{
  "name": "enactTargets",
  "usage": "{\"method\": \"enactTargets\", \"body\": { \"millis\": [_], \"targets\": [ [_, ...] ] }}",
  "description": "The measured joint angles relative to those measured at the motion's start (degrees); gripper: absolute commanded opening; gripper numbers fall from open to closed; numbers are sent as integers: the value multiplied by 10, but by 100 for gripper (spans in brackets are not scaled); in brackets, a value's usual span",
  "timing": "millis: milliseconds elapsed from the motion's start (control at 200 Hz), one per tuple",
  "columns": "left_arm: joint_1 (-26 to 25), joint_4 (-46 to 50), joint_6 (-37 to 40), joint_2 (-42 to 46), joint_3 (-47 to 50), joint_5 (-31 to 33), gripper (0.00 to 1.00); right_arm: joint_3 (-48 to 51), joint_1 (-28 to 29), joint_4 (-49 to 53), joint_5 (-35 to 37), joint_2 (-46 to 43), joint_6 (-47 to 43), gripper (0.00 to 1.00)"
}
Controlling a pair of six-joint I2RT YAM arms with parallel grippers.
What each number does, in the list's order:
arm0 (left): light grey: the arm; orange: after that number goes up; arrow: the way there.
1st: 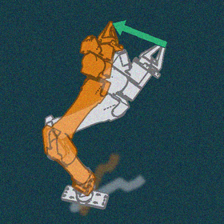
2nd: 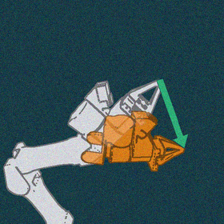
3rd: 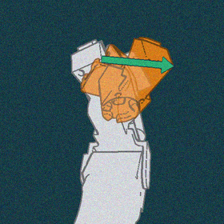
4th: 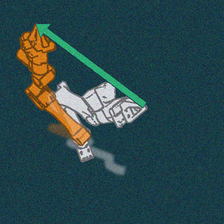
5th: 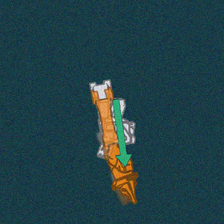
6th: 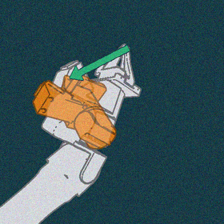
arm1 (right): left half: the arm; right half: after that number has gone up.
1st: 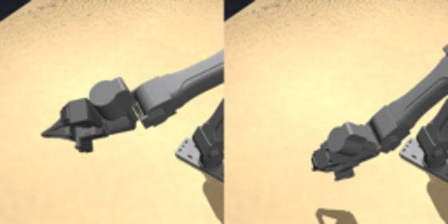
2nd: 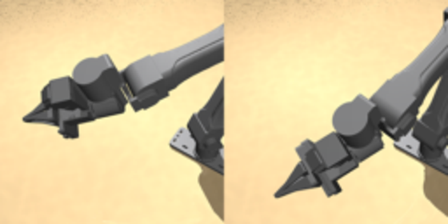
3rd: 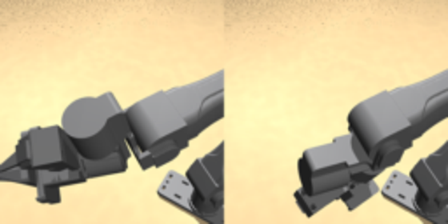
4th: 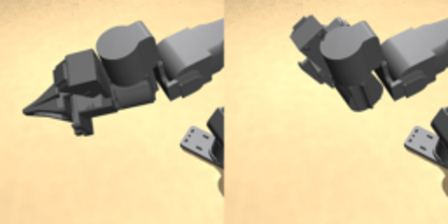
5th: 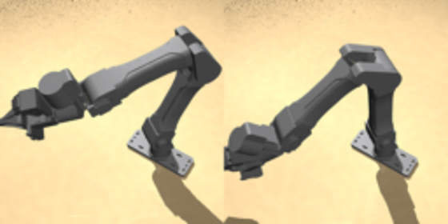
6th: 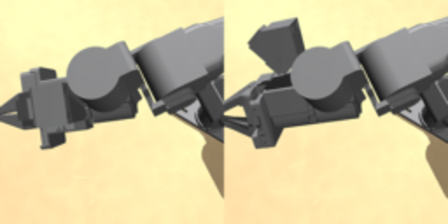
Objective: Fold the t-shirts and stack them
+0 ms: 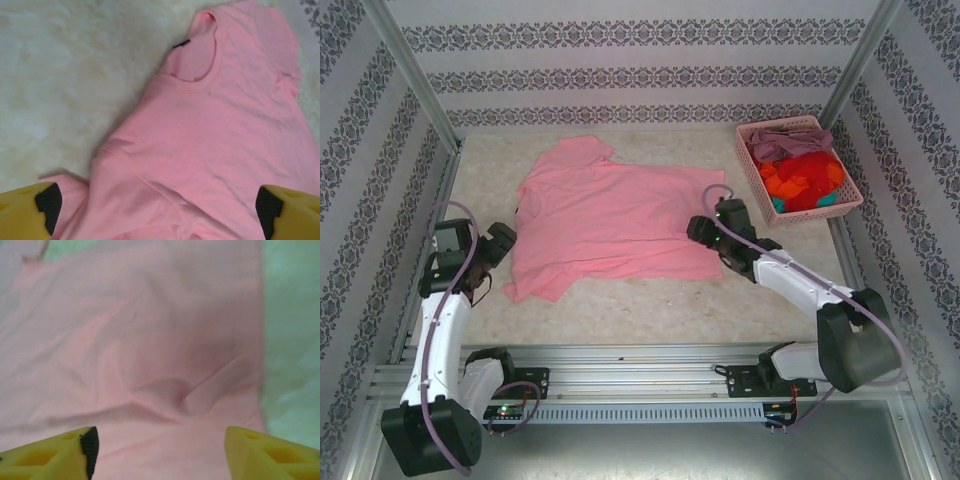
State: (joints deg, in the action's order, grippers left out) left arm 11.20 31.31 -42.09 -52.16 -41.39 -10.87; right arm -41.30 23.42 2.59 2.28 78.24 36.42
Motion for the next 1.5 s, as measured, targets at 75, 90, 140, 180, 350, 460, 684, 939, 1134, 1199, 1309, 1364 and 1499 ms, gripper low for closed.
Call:
{"method": "enactTargets", "body": {
  "millis": [75, 90, 140, 180, 350, 460, 684, 939, 1134, 1199, 1309, 1364, 1499],
  "targets": [
    [-28, -19, -4, -36, 0, -2, 100, -4, 33, 5, -3, 41, 14, 63],
    [-32, -23, -6, -43, 0, -3, 100, -5, 39, 5, -4, 52, 19, 63],
    [-43, -35, -12, -67, 0, -7, 100, -7, 50, 4, -12, 79, 33, 65],
    [-49, -42, -17, -82, 0, -11, 100, -7, 53, 4, -17, 96, 45, 67],
    [-59, -45, -28, -84, 8, -8, 100, -6, 26, -1, -18, 110, 84, 70],
    [-60, -42, -30, -66, 22, -8, 97, -6, -11, -7, -17, 107, 89, 70],
    [-111, -49, -31, -118, 25, -26, 77, -5, -88, -28, -23, 107, 99, 54],
    [-127, -122, -34, -269, -18, -43, 64, -25, -125, -60, -40, 144, 100, 43],
    [-127, -172, -34, -354, -67, -43, 63, -45, -140, -74, -91, 171, 93, 48],
    [-127, -184, -34, -374, -77, -43, 63, -50, -143, -78, -118, 177, 88, 45],
    [-126, -200, -34, -401, -85, -43, 61, -51, -147, -85, -154, 183, 80, 32],
    [-126, -205, -34, -418, -91, -43, 61, -51, -147, -84, -167, 184, 79, 24],
    [-119, -217, -34, -457, -104, -48, 61, -51, -155, -83, -190, 184, 67, 2]
  ]
}}
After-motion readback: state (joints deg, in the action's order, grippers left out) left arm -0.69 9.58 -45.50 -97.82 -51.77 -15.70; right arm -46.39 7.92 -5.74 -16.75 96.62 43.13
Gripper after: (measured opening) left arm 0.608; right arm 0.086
